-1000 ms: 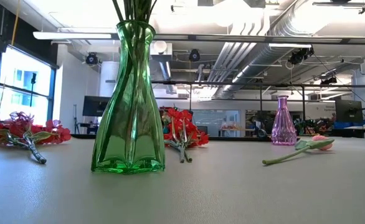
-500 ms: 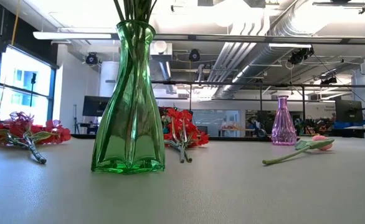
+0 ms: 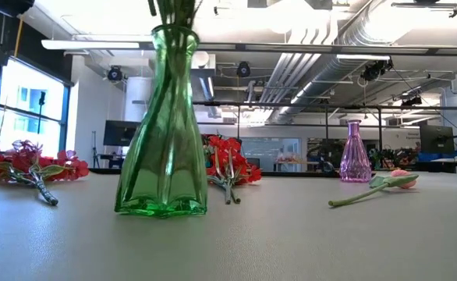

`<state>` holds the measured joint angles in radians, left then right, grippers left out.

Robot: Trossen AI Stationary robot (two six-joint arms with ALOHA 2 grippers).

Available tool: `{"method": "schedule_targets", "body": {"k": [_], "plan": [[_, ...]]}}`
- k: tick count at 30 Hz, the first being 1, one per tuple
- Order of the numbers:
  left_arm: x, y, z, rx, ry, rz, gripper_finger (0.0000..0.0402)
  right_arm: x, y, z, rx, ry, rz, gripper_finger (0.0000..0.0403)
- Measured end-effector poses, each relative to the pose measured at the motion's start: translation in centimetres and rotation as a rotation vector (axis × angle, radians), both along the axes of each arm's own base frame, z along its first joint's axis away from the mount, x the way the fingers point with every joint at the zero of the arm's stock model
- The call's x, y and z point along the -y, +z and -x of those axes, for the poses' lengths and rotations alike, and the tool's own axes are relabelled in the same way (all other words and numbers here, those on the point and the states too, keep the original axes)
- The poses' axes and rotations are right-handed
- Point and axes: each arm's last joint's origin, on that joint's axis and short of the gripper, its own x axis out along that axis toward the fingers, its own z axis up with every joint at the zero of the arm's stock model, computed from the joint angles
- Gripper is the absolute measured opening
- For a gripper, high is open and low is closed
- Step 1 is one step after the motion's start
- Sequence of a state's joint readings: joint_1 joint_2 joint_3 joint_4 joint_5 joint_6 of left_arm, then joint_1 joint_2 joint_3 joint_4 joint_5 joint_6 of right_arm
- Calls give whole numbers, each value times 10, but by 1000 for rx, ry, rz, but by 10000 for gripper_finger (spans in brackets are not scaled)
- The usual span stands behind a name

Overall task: Sort flowers into vase by color
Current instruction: Put the red flower into the green vase

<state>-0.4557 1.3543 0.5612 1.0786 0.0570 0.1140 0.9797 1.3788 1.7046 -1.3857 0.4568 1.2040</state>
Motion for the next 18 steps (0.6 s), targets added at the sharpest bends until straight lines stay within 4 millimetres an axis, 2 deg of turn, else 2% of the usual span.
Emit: {"method": "schedule_targets", "body": {"k": [5, 10, 18], "plan": [[2, -11, -3, -38, -15, -17, 0, 0, 0, 0, 0, 0, 0, 101], [3, -12, -4, -29, -21, -15, 0, 0, 0, 0, 0, 0, 0, 101], [-2, 8, 7, 32, -15, 19, 0, 0, 0, 0, 0, 0, 0, 101]]}}
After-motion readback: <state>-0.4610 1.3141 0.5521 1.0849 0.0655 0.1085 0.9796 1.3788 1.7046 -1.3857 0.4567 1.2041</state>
